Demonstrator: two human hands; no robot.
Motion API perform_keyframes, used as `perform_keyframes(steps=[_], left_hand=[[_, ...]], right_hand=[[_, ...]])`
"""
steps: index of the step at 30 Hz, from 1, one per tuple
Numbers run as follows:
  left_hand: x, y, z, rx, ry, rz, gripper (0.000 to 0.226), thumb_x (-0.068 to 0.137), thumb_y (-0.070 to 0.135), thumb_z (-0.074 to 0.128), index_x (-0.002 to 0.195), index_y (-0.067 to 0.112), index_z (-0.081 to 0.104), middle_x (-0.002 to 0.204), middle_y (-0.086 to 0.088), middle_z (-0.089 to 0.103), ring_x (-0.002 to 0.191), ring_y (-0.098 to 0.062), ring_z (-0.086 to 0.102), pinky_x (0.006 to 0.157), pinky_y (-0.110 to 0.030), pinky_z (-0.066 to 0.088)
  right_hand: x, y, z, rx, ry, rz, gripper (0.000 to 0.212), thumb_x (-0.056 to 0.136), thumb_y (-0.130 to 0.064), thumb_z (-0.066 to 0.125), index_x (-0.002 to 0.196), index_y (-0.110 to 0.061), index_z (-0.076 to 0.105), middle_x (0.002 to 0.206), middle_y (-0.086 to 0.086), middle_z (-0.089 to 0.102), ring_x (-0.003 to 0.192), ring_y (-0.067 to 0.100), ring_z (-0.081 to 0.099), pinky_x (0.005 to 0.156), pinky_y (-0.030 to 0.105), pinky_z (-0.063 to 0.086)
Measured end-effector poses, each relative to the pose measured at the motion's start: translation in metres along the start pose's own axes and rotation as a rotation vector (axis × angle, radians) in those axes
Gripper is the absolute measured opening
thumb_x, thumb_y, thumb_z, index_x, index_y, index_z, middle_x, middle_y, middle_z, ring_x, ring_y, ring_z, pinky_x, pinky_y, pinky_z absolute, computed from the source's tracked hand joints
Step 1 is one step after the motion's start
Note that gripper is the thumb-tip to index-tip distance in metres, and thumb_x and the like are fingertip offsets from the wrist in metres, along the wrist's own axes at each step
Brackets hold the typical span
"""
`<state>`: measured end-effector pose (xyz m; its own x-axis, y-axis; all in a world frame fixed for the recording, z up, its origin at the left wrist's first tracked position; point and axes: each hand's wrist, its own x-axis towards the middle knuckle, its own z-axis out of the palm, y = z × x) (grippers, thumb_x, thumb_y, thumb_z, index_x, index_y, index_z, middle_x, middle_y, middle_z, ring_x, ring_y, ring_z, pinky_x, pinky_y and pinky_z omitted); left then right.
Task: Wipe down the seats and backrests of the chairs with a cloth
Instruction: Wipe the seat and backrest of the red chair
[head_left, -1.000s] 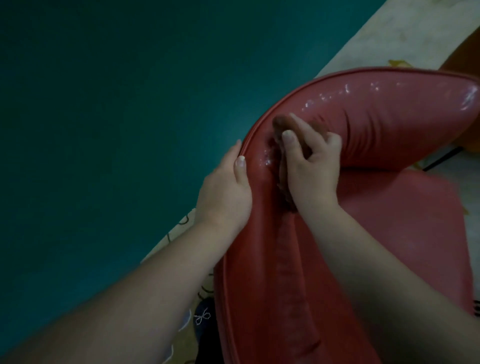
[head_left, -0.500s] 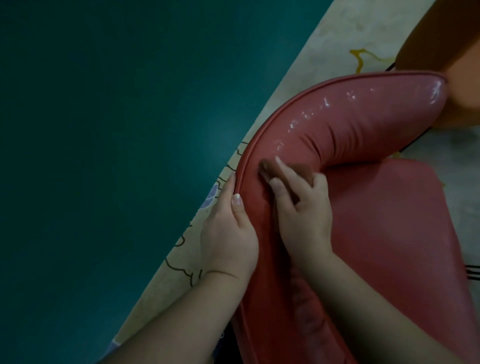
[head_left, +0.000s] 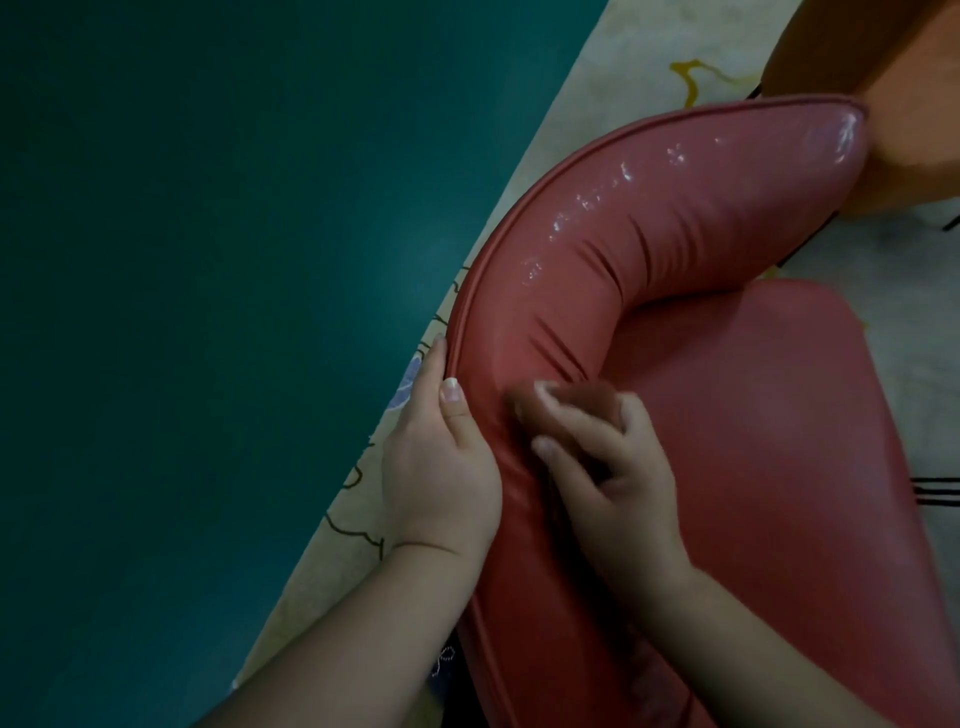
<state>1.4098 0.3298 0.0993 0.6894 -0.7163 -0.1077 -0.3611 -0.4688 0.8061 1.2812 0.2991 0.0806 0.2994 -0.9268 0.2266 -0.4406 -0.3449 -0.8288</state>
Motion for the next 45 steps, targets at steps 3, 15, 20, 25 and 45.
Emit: perform_keyframes(steps=[3, 15, 20, 25, 45], left_hand=[[0.001, -0.002, 0.001, -0.01, 0.001, -0.007, 0.043, 0.102, 0.031, 0.03, 0.143, 0.032, 0.042, 0.14, 0.007, 0.051, 0.125, -0.006, 0.043, 0.082, 0.014, 0.012], [0.001, -0.002, 0.001, 0.0, 0.009, 0.028, 0.048, 0.099, 0.036, 0.026, 0.143, 0.029, 0.043, 0.14, 0.009, 0.05, 0.124, 0.002, 0.035, 0.088, 0.012, 0.014], [0.001, 0.0, 0.002, 0.003, 0.013, 0.017, 0.044, 0.102, 0.034, 0.028, 0.143, 0.029, 0.043, 0.14, 0.01, 0.05, 0.12, 0.009, 0.037, 0.086, 0.012, 0.015], [0.0, -0.001, 0.001, 0.006, 0.016, 0.016, 0.042, 0.103, 0.032, 0.03, 0.142, 0.03, 0.043, 0.14, 0.01, 0.051, 0.119, 0.011, 0.036, 0.087, 0.012, 0.016], [0.079, 0.04, 0.017, 0.156, -0.198, 0.02, 0.042, 0.104, 0.03, 0.029, 0.144, 0.024, 0.04, 0.145, 0.0, 0.046, 0.133, -0.016, 0.04, 0.095, -0.012, 0.022]], right_hand=[[0.001, 0.006, -0.001, -0.031, 0.008, -0.025, 0.03, 0.083, -0.04, 0.067, 0.112, -0.035, 0.069, 0.107, -0.007, 0.057, 0.099, 0.001, 0.059, 0.086, 0.014, 0.046], [-0.006, 0.017, -0.004, 0.131, 0.025, 0.05, 0.02, 0.08, -0.031, 0.072, 0.1, -0.028, 0.073, 0.106, -0.008, 0.059, 0.101, 0.005, 0.062, 0.088, 0.014, 0.046], [0.05, 0.016, 0.021, 0.109, 0.252, 0.241, 0.023, 0.08, -0.024, 0.077, 0.1, -0.035, 0.074, 0.097, -0.012, 0.049, 0.088, 0.011, 0.06, 0.081, 0.022, 0.051], [0.014, 0.016, 0.001, 0.151, 0.098, 0.116, 0.023, 0.08, -0.025, 0.071, 0.101, -0.034, 0.071, 0.106, -0.011, 0.056, 0.1, 0.002, 0.06, 0.088, 0.012, 0.043], [0.1, 0.025, 0.002, 0.241, 0.278, 0.292, 0.028, 0.089, -0.024, 0.066, 0.111, -0.042, 0.064, 0.111, -0.003, 0.051, 0.098, -0.014, 0.052, 0.084, -0.003, 0.034]])
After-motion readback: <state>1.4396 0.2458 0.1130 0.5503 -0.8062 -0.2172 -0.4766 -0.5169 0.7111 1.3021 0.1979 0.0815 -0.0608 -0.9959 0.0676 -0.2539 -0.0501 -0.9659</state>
